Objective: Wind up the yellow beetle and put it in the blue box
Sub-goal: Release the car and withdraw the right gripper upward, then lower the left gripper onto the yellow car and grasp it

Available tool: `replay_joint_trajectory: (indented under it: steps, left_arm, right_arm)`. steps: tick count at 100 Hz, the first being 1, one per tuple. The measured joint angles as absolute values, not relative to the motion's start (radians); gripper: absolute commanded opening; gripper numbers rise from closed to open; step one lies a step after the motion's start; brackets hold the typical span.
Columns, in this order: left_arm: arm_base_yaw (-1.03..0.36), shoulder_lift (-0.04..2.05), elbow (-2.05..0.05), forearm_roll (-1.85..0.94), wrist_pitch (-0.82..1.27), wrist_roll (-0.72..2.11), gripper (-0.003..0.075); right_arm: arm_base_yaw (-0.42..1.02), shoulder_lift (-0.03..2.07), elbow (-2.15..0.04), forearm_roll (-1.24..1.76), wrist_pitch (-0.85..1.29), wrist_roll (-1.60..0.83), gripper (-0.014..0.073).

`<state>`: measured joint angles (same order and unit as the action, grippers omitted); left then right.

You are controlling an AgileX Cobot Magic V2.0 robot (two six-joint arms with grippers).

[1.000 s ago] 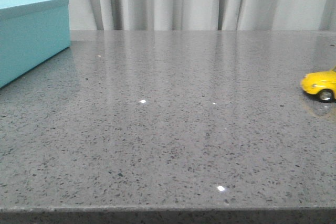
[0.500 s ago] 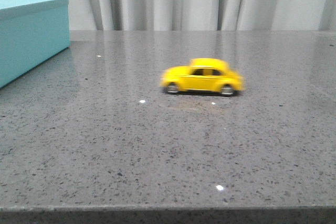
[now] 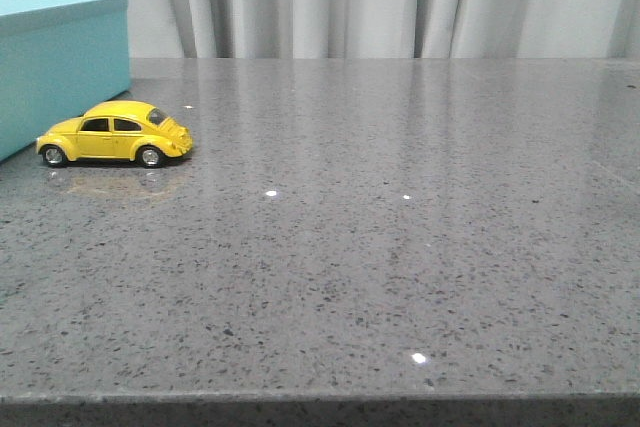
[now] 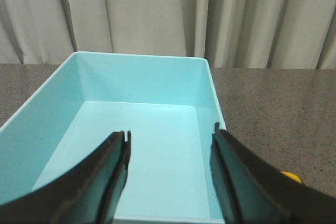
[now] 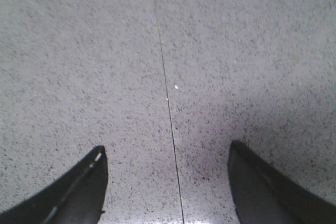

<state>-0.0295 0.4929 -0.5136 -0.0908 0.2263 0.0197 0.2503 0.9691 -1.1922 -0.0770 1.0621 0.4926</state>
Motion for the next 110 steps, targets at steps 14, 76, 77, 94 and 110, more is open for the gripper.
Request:
replay_joint_trajectory:
  steps: [14,76,77,94,110]
  left_arm:
    - [-0.03,0.515,-0.543,-0.091,0.291,0.041,0.0409]
    - [-0.365,0.944,-0.947,-0.091,0.658,0.595,0.046]
    - [-0.371,0.96,-0.961,-0.091,0.681,0.613,0.046]
    - [-0.418,1.136,-1.114,-0.091,0.82,0.738,0.046]
    - [-0.43,1.285,-1.235,-0.089,0.893,0.855,0.046]
  right_arm:
    - [0.25,0.907,-1.153,-0.077,1.039,0.492,0.0489]
    - [0.25,0.814,-1.102,-0.031,1.036,0.488,0.0489]
    - [0.25,0.814,-1.102,-0.031,1.036,0.488,0.0489]
    - [0.25,0.81,-1.101,-0.029,1.036,0.488,0.0489]
    - [0.25,0.81,-1.101,-0.027,1.036,0.488,0.0489]
